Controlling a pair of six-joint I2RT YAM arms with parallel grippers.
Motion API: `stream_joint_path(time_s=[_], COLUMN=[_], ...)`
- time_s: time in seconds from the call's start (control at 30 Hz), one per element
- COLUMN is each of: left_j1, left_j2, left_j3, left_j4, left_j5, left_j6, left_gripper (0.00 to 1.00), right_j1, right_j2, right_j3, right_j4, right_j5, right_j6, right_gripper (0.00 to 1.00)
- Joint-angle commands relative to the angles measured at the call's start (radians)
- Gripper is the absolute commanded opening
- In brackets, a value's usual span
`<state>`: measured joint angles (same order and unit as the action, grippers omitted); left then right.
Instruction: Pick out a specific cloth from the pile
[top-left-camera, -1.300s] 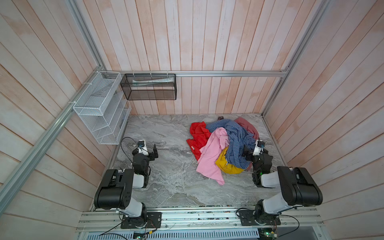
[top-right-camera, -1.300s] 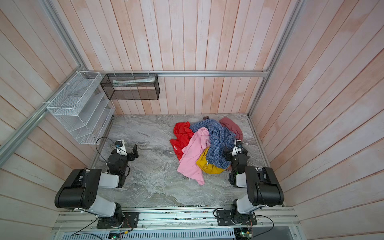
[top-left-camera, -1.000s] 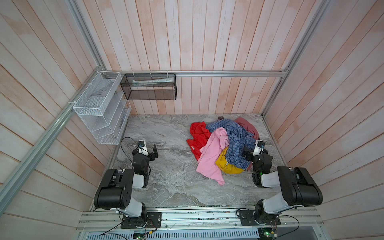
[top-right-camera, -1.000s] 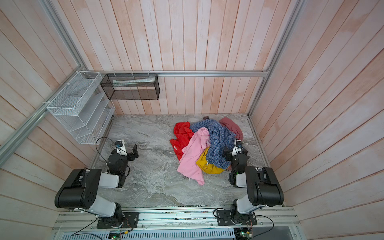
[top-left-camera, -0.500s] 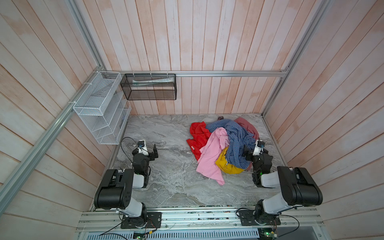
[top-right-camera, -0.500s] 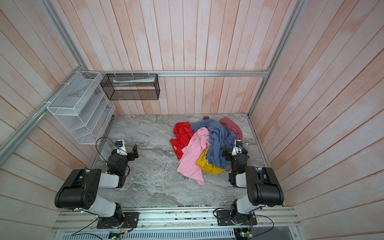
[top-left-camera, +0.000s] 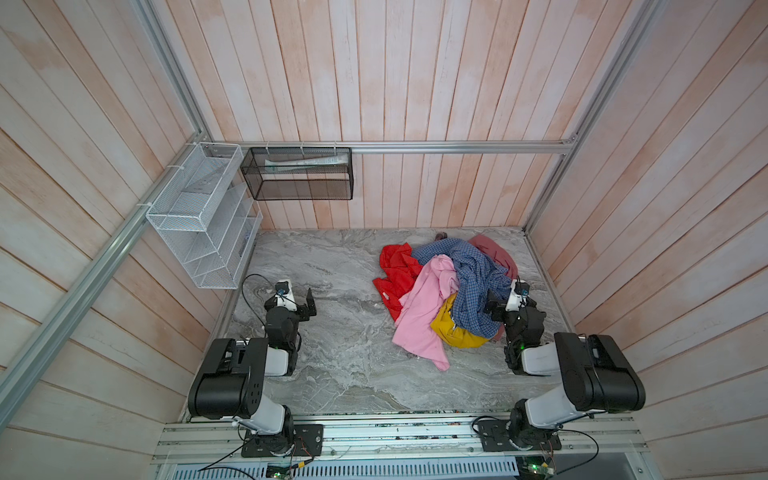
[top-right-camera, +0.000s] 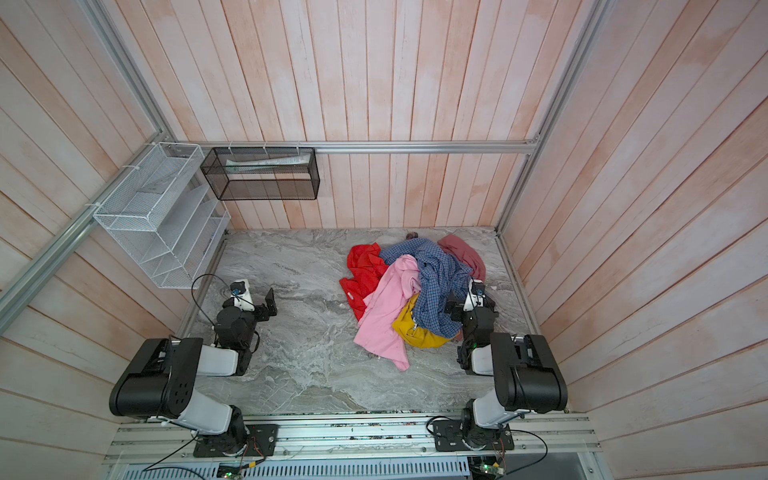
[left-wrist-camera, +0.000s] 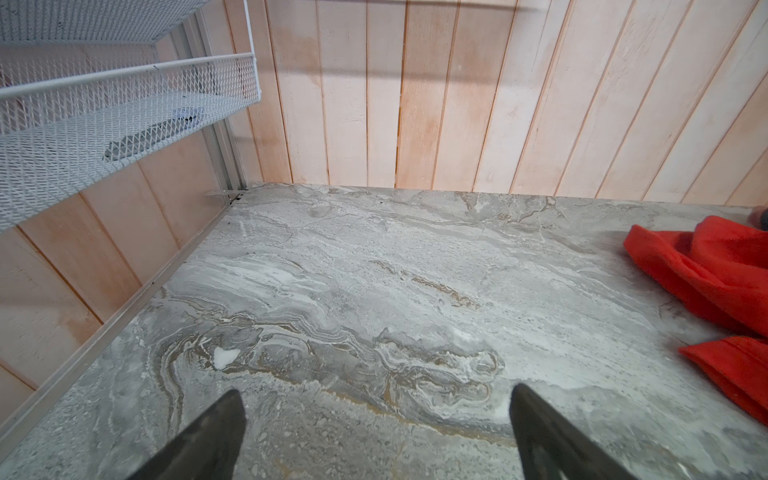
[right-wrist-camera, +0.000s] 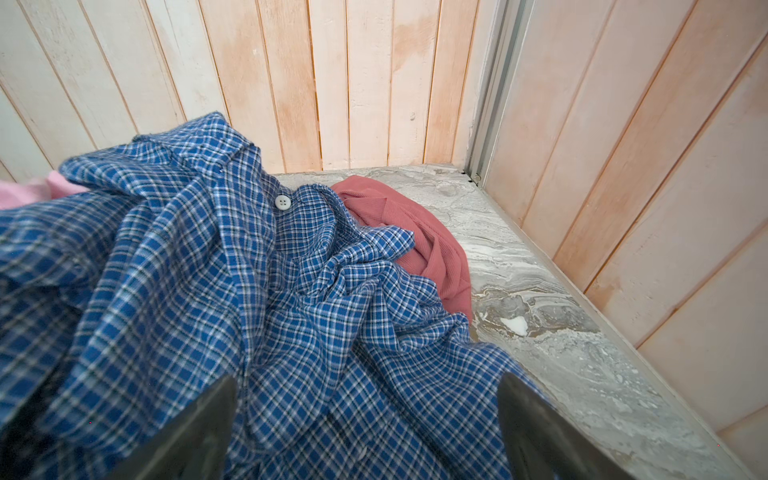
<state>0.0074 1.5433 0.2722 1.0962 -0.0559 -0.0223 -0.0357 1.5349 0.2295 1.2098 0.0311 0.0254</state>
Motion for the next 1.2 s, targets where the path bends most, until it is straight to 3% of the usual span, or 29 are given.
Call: stream_joint_path(time_s=[0.0,0.1,0.17,0.37,0.63,0.83,0.93,1.07,1.17], left_j1=[0.007,0.008,0.008,-0.038,-0.207,-0.346,-0.392,-0.431,-0.441], left_j2=[-0.024,-0.117,-0.146,-0.152,0.054,0.217,0.266,0.331,0.367], left_j3=[0.036,0.211,0.303,0.438,0.733,0.883,0.927,0.985,1.016], left_j4=[-0.013,-0.441,-0.606,-0.747,-0.996,-1.079,-1.096,-1.143,-1.157], left_j5=[0.006,-0.002,0.014,0.134,0.295,0.330,0.334,0.340,0.335], left_j6=[-0.008,-0.037,-0.085,-0.177,-0.193,-0.206,-0.223,-0.234,-0.263], left_gripper=[1.00,1.00,1.00,1.00,1.00,1.00,1.00,1.00,1.00], right_j1=[-0.006,-0.006,-0.005,-0.007,-0.006,-0.005,-0.006,-0.007,-0.007], right_j2=[-0.016,-0.016,-0.016,-0.016,-0.018,-0.031,-0.145,-0.254,-0.309], right_j3=[0.016,0.016,0.016,0.016,0.017,0.024,0.110,0.220,0.319], right_j4=[-0.012,-0.012,-0.011,-0.013,-0.012,0.012,-0.265,-0.541,-0.748], right_j5=[0.000,0.000,0.000,-0.001,-0.001,-0.001,-0.015,0.089,0.029], right_j6=[0.005,0.006,0.008,0.008,0.006,0.015,0.007,0.161,0.241], right_gripper=[0.98,0.98,0.98,0.98,0.98,0.98,0.98,0.98,0.93])
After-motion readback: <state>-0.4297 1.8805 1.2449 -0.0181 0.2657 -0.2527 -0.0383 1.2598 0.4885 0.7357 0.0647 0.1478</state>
